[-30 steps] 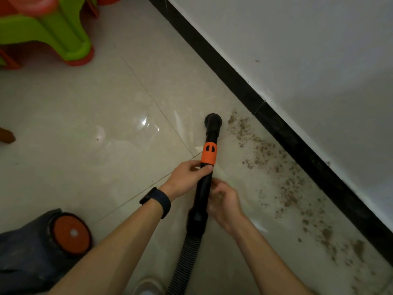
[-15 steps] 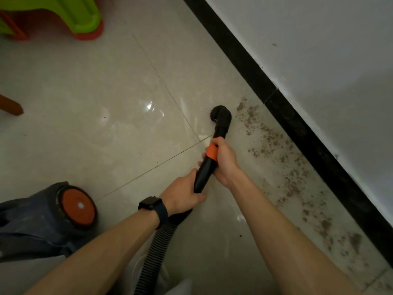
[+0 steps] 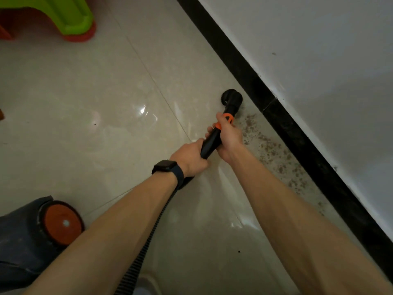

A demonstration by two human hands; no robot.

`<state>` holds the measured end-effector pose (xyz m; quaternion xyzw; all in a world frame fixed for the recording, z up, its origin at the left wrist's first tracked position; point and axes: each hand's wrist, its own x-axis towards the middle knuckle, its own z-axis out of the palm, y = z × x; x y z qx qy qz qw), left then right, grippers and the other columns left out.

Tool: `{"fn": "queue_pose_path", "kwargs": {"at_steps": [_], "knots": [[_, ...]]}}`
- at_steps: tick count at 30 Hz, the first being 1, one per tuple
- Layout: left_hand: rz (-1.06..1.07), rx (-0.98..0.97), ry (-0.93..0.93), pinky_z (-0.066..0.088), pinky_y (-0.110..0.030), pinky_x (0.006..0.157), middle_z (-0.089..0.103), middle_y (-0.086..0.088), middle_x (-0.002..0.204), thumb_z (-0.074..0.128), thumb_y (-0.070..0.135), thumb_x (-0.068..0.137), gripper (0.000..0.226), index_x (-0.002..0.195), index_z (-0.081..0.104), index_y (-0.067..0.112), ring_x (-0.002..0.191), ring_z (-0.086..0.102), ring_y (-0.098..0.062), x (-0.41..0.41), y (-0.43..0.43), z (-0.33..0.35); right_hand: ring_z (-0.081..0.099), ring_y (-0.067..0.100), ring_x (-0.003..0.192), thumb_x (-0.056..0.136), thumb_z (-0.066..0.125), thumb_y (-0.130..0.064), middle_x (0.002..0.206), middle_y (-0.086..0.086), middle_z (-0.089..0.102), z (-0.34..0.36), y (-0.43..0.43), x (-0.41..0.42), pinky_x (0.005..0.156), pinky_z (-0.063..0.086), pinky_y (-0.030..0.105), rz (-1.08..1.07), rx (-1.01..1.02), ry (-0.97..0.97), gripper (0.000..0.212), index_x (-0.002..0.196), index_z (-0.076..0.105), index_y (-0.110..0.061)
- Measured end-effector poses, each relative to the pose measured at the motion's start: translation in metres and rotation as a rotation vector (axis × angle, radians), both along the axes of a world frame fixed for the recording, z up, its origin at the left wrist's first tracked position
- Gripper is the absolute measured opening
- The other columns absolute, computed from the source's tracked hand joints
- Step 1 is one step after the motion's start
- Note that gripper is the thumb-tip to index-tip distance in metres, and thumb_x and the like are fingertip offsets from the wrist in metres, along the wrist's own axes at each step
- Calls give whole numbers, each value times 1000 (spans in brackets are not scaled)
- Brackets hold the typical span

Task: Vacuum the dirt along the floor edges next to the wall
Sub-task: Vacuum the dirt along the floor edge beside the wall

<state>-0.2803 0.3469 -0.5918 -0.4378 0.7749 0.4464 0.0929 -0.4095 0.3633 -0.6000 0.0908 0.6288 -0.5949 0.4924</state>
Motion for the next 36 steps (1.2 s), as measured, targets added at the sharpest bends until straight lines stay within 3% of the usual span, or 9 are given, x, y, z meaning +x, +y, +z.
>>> {"fn": "queue_pose_path", "kwargs": {"at_steps": [3, 11, 14, 16, 22, 25, 28, 33, 36], "knots": [[-46, -110, -32, 57, -39, 75, 63, -1, 91, 64, 25, 82, 55, 133, 44, 31, 79, 63, -23, -21, -25, -2, 62, 16, 58, 98, 68, -13, 66, 4, 58, -1, -24, -12, 59, 54, 33, 29, 13, -7, 12, 99, 57, -7], [-51, -121, -74, 56, -42, 81, 64, -5, 97, 64, 23, 84, 34, 116, 51, 25, 86, 63, -27, -23, -86, -31, 61, 18, 68, 103, 61, -13, 75, 3, 56, -17, -81, -22, 74, 56, 35, 135, 54, 50, 11, 94, 54, -12], [27, -68, -18, 54, -39, 81, 63, -5, 95, 64, 19, 84, 27, 108, 52, 22, 87, 61, -25, -31, -104, -34, 61, 16, 66, 104, 60, -16, 79, 4, 56, -14, -107, -27, 68, 55, 34, 186, 63, 114, 11, 107, 53, -9], [56, 31, 14, 54, -37, 81, 62, -5, 93, 64, 14, 83, 24, 103, 52, 20, 85, 61, -25, -37, -114, -31, 61, 15, 63, 104, 60, -20, 81, 4, 57, -12, -120, -29, 67, 55, 34, 219, 96, 179, 27, 125, 51, -4], [64, 239, 77, 56, -38, 72, 62, -6, 80, 69, 7, 79, 30, 86, 50, 29, 72, 61, -24, -33, -110, -23, 65, 18, 72, 101, 60, -27, 74, 2, 61, -24, -112, -23, 86, 60, 42, 168, 150, 229, 47, 139, 47, -2], [54, 203, 42, 57, -41, 76, 66, -4, 82, 70, 12, 71, 28, 92, 58, 25, 77, 64, -26, -25, -88, -25, 68, 18, 71, 96, 65, -23, 76, 2, 63, -32, -86, -17, 78, 61, 40, 96, 158, 204, 40, 128, 54, -3], [5, 115, -7, 56, -39, 74, 66, 0, 85, 69, 22, 65, 33, 96, 60, 30, 78, 64, -22, -15, -59, -26, 67, 21, 61, 91, 68, -10, 75, 6, 61, -28, -51, -14, 67, 59, 38, 19, 98, 104, 12, 95, 58, -7], [6, 25, 3, 53, -33, 67, 64, 4, 82, 63, 26, 77, 22, 94, 52, 34, 73, 62, -18, 4, -1, -30, 71, 22, 65, 93, 71, -7, 89, 12, 70, -14, -9, -9, 60, 60, 36, -25, -20, -35, 24, 114, 59, -3], [40, 48, -9, 53, -33, 67, 65, 5, 80, 62, 27, 78, 16, 90, 53, 32, 71, 62, -16, 23, 29, -30, 62, 17, 53, 92, 73, -11, 71, 5, 67, -14, 12, 7, 55, 55, 32, -18, -9, -121, 13, 101, 63, -6]]}}
